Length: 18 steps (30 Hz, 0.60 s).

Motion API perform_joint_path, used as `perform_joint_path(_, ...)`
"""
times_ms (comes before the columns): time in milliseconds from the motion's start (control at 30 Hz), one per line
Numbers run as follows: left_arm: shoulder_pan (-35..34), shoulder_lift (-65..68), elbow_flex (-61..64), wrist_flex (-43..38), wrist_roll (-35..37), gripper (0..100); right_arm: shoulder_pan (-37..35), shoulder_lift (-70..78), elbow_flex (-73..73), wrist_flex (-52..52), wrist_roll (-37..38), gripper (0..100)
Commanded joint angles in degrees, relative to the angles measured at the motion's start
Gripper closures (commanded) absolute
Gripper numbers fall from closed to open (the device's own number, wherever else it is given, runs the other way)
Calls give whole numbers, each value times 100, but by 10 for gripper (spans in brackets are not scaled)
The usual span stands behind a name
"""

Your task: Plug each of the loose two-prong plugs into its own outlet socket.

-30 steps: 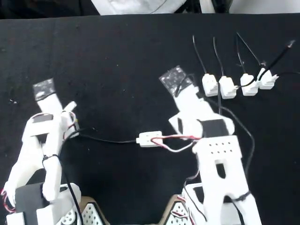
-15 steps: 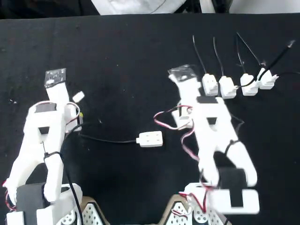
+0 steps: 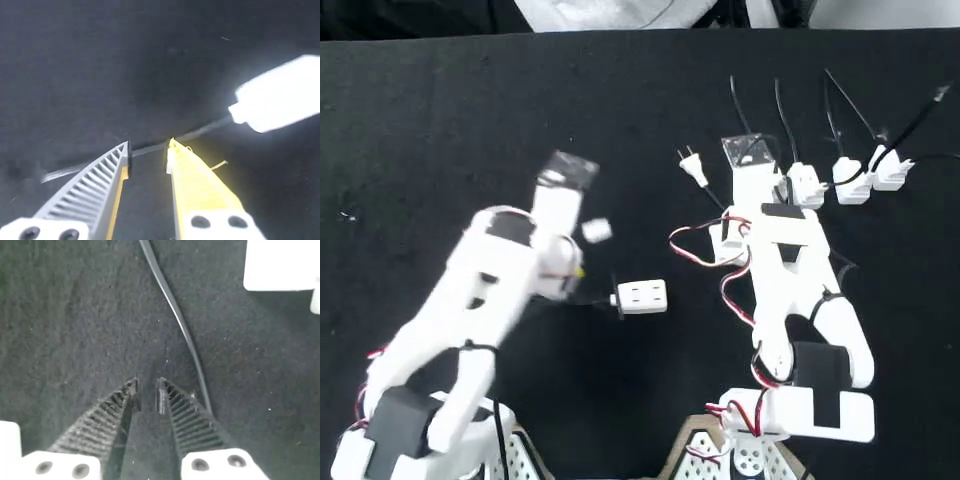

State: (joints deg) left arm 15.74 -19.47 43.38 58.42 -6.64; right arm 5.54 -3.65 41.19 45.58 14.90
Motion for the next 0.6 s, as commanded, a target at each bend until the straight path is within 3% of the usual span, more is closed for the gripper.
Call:
perform_joint_path(0,497,-26,382,-765,9,865,114,-22,-75,-88,-53,930)
perform_joint_path(200,585,-26,1077,-1899,1213,857,123,-13,-66,-70,-35,931)
perform_joint_path(367,541,-26,1402,-2303,1354,782,123,-13,-66,-62,-26,931)
perform_joint_path(567,338,-105,1332,-2268,1354,812,123,-13,-66,-62,-18,931)
